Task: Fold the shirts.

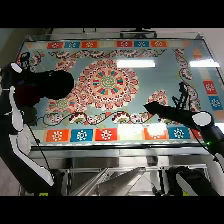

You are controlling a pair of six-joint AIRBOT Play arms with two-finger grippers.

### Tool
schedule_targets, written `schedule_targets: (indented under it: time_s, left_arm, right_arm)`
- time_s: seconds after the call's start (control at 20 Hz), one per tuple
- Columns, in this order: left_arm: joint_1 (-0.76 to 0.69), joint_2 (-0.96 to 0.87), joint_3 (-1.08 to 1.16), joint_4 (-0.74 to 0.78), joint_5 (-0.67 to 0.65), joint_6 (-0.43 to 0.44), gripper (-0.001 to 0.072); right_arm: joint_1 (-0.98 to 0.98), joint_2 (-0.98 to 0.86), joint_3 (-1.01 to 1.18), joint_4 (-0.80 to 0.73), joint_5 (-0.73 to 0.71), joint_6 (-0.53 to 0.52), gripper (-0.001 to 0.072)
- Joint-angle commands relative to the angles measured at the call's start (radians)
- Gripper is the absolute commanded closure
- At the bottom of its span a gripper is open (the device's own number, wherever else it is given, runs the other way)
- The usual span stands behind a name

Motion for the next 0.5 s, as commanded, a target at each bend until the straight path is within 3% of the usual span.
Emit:
schedule_targets:
  time_s: [0.0,0.05,0.1,0.2,0.25,0.45]
  left_arm:
    - [-0.024,0.07,0.023,-0.123,-0.087,-0.015,0.0689]
    - [-0.039,0.117,0.009,-0.212,-0.09,0.003,0.0689]
    - [-0.058,0.163,0.003,-0.303,-0.103,0.024,0.0689]
    - [-0.124,0.267,0.003,-0.497,-0.131,0.049,0.0689]
    - [-0.163,0.317,0.003,-0.561,-0.13,0.049,0.0689]
    - [-0.357,0.485,0.003,-0.613,-0.088,0.043,0.0688]
  right_arm:
    - [0.001,-0.001,0.0,0.0,0.013,0.0,0.0078]
    - [0.0,-0.001,0.0,0.0,0.013,0.0,0.0079]
    - [0.0,0.0,0.001,0.0,0.016,0.0,0.013]
    - [0.0,0.006,0.003,0.0,0.044,-0.023,0.056]
    - [0.0,0.015,0.01,0.0,0.067,-0.027,0.0685]
    - [-0.001,0.104,0.077,0.0,0.15,-0.063,0.0692]
